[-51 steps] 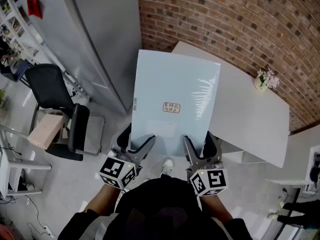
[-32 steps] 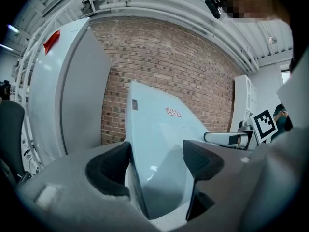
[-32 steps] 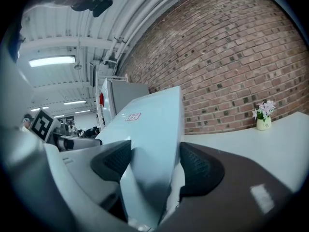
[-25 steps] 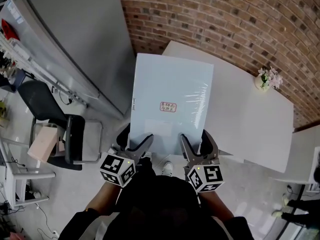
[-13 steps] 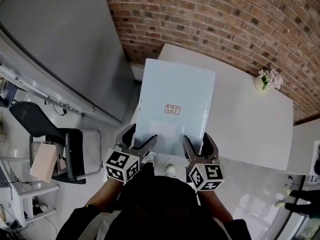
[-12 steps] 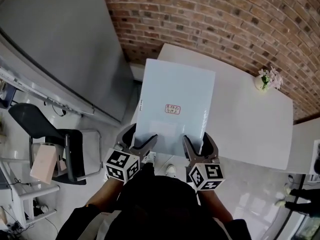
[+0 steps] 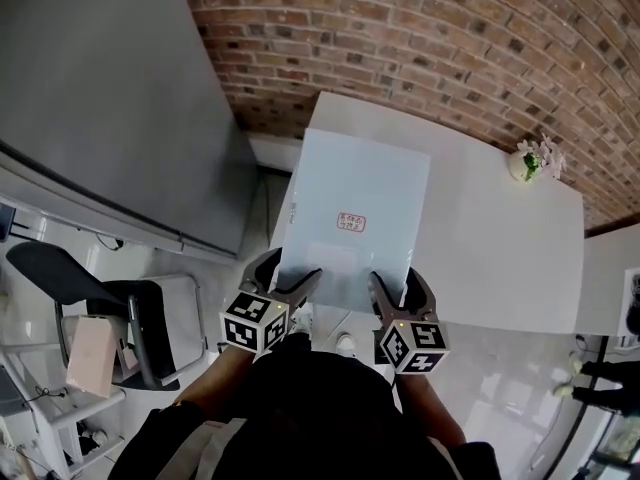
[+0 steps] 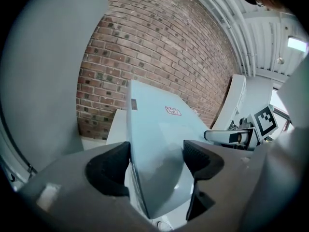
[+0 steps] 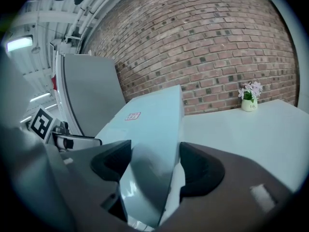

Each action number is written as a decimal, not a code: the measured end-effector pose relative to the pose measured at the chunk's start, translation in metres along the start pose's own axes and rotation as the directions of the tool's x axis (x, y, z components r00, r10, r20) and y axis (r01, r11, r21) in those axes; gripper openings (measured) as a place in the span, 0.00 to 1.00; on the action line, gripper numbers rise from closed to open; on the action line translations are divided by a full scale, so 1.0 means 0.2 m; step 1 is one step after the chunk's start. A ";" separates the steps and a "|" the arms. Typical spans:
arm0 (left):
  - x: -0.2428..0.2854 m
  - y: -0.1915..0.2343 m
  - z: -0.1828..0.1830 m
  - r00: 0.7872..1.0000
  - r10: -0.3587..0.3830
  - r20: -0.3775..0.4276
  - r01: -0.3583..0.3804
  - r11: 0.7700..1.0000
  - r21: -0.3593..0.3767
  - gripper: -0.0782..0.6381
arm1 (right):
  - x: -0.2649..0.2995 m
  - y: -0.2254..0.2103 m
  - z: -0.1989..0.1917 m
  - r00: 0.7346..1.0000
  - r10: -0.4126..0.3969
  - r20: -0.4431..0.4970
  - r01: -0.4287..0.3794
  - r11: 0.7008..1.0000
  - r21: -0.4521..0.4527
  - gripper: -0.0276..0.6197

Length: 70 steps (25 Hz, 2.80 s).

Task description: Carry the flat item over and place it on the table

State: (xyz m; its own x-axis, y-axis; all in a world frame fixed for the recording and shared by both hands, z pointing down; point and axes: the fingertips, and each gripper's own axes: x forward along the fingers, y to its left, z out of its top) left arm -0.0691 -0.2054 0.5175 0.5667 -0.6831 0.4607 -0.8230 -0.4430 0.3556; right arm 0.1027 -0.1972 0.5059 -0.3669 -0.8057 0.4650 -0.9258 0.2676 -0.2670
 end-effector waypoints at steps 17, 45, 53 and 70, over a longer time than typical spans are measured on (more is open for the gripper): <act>0.34 0.27 -0.13 0.980 -0.080 -0.180 0.079 0.997 -0.010 0.61 | 0.34 -0.11 -0.18 0.983 -0.110 -0.150 0.119 0.992 0.050 0.54; 0.56 0.43 -0.37 0.948 -0.091 -0.306 0.071 0.995 -0.075 0.61 | 0.58 -0.22 -0.41 0.928 -0.156 -0.338 0.172 0.985 0.018 0.54; 0.58 0.46 -0.38 0.949 -0.088 -0.304 0.068 0.995 -0.073 0.61 | 0.61 -0.24 -0.45 0.916 -0.164 -0.366 0.185 0.983 0.022 0.54; 0.50 0.44 -0.30 0.968 -0.062 -0.242 0.058 0.998 -0.023 0.59 | 0.55 -0.28 -0.34 0.928 -0.228 -0.295 0.241 0.971 0.007 0.44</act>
State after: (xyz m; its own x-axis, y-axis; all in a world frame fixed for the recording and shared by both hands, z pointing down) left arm -0.0826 -0.2772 0.6440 0.6091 -0.4932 0.6211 -0.7876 -0.4684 0.4004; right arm 0.1087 -0.2643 0.6291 -0.1559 -0.6529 0.7412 -0.9863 0.0619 -0.1530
